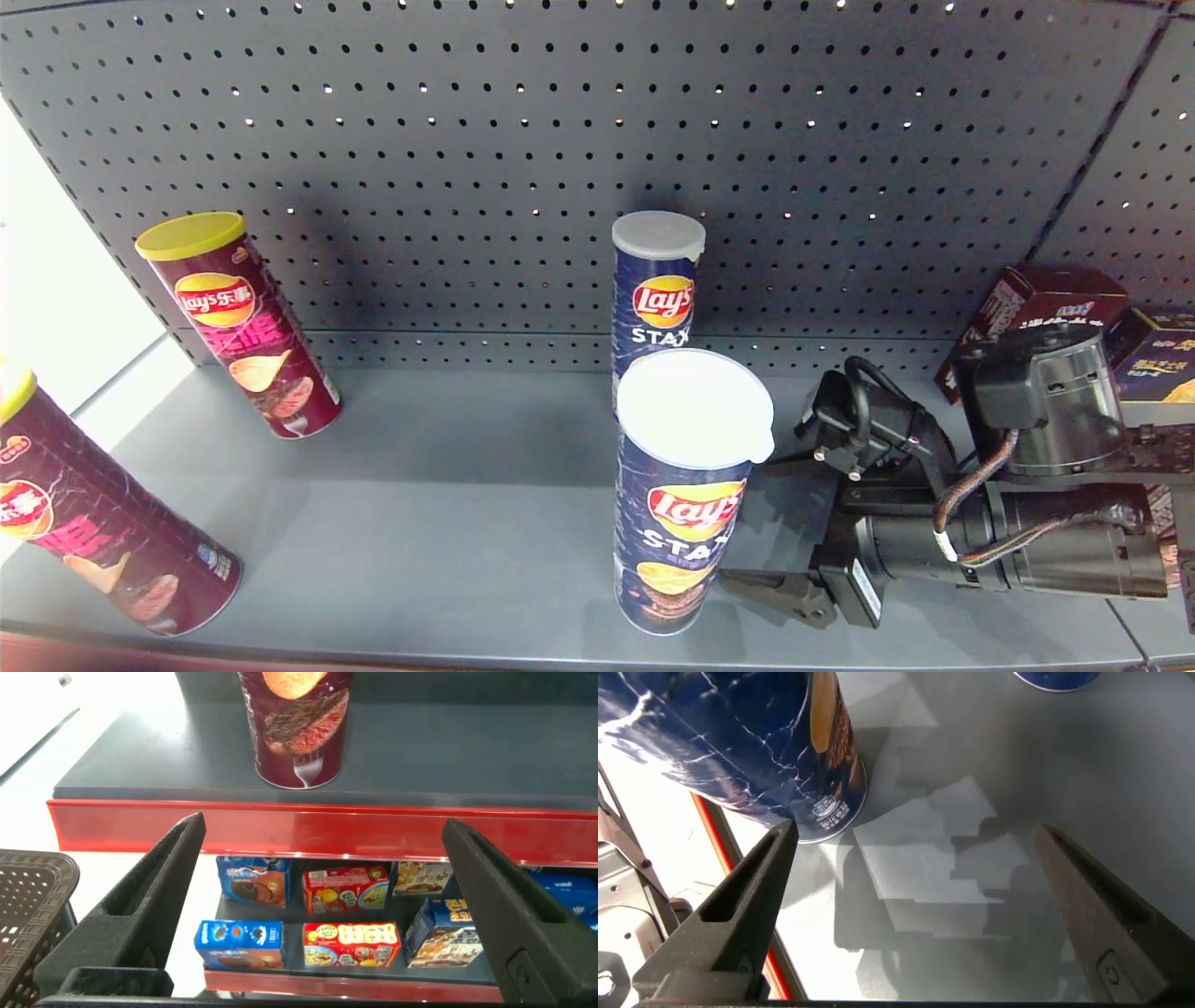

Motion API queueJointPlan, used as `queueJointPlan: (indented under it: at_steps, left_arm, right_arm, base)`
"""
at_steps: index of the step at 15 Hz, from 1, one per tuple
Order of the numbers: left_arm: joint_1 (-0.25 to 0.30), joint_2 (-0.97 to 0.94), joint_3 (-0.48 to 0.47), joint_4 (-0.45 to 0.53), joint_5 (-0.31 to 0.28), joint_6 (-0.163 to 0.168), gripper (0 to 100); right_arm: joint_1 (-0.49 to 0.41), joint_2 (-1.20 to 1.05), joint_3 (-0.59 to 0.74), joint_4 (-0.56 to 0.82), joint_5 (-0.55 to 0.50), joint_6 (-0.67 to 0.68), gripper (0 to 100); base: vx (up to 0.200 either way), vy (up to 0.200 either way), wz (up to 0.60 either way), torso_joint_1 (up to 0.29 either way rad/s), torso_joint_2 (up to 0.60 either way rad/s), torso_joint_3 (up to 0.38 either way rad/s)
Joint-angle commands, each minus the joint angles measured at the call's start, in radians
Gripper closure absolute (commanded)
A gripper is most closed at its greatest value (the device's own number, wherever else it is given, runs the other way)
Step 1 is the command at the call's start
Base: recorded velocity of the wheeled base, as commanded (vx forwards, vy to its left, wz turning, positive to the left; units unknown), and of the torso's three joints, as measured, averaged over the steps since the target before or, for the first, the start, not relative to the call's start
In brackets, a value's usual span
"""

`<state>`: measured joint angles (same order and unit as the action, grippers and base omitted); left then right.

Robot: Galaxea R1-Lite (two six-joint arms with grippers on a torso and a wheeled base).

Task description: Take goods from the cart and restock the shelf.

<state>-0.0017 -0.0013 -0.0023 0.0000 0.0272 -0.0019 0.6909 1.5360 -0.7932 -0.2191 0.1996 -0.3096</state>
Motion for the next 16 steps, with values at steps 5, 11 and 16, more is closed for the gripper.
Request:
queueJointPlan:
  at_steps: [5,11,16]
  left_arm:
    - [0.000,0.001,-0.001,0.000,0.000,0.000,0]
    - [0.000,0.001,-0.001,0.000,0.000,-0.001,0]
    - [0.000,0.001,0.001,0.000,0.002,-0.001,0]
  right_arm:
    - [0.007,0.006,-0.001,0.000,-0.002,0.000,0]
    - [0.012,0.015,0.002,-0.020,-0.003,0.000,0]
    - [-0.077,-0.106,-0.003,-0.025,-0.009,0.006,0]
  base:
    - [0.000,0.000,0.00,0.000,0.00,0.000]
    - [0.000,0.000,0.00,0.000,0.00,0.000]
    - [0.000,0.000,0.00,0.000,0.00,0.000]
